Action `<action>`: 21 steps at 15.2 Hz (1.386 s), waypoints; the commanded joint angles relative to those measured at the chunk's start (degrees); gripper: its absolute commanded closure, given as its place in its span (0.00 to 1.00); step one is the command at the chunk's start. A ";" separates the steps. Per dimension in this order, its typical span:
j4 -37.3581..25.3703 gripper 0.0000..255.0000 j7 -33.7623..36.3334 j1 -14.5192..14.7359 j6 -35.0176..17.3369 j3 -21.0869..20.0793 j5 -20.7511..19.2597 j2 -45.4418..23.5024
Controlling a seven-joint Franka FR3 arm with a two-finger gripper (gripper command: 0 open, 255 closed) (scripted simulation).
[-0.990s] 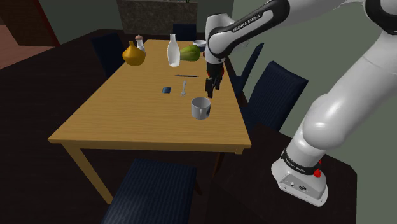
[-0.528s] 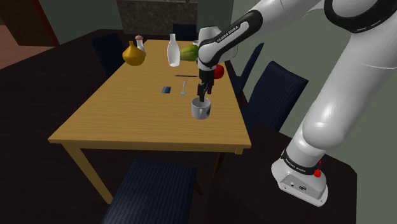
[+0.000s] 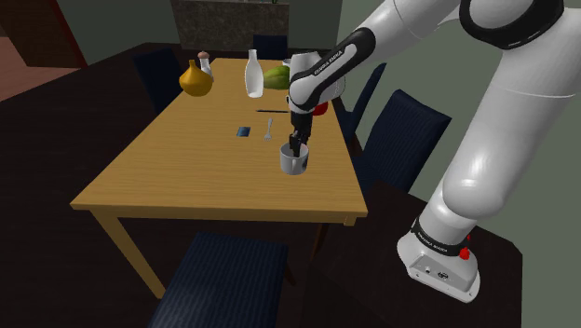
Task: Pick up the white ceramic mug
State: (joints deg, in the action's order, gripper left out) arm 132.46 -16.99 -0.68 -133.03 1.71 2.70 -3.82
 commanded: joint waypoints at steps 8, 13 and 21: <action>0.06 1.00 0.04 0.03 -0.17 -0.02 0.01 -0.08; -0.98 1.00 0.20 0.00 2.94 0.03 -0.20 1.98; -3.51 1.00 0.57 -0.02 9.06 0.05 -0.53 5.58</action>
State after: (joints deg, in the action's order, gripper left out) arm 129.36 -16.42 -0.68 -124.81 1.73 2.22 1.37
